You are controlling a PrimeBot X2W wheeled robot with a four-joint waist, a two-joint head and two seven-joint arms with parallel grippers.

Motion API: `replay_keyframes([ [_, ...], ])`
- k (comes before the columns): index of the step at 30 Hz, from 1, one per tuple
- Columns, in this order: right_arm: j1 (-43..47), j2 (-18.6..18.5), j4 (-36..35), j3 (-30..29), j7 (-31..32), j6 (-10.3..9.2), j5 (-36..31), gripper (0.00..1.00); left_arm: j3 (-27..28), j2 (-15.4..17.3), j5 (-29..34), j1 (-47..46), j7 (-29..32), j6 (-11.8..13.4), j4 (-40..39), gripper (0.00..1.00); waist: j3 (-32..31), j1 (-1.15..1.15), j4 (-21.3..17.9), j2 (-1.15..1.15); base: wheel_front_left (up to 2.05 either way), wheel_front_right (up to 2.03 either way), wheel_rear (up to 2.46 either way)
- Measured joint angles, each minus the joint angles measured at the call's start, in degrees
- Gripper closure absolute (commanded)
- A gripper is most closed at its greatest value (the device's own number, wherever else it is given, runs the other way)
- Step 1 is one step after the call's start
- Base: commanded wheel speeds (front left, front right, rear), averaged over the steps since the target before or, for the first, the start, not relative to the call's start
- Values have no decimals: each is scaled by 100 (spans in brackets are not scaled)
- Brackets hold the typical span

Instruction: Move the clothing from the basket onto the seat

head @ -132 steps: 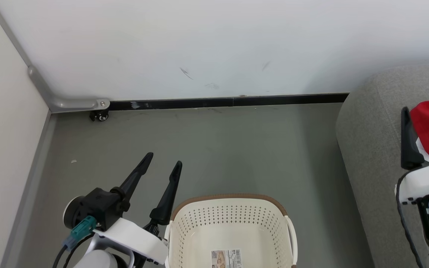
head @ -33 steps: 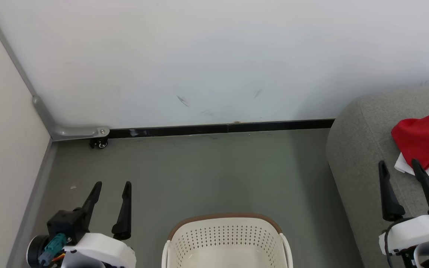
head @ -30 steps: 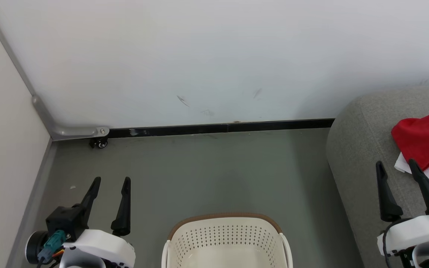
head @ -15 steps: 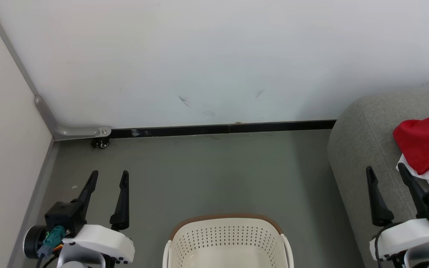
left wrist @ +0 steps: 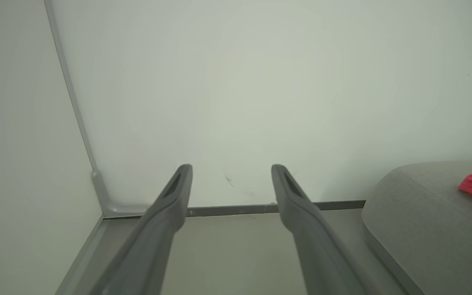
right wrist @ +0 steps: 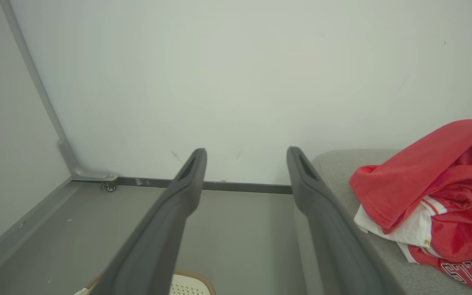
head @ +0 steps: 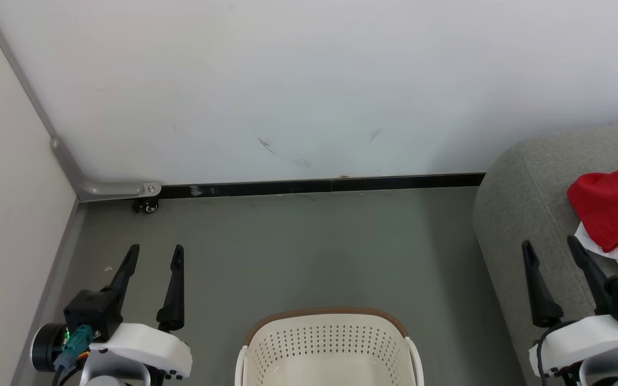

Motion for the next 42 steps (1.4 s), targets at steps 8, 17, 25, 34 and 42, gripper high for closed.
replay_keyframes([
  [8,2,0,13,0,0,0,45,0,26,-12,49,-15,0,-2,-27,0,31,0,5,0,0,0,0],
  [17,2,0,23,0,-1,0,60,0,64,-24,75,-29,0,-4,-66,0,40,0,13,0,0,0,0],
  [25,2,0,40,23,0,0,60,0,104,-46,91,-29,0,-53,-51,0,32,0,3,0,0,0,0],
  [34,2,0,40,19,0,0,60,0,118,-77,91,-29,0,-101,-37,0,29,0,-9,0,0,0,0],
  [42,149,65,342,31,0,0,59,100,14,-224,97,244,7,-103,215,100,27,0,-8,0,0,0,0],
])
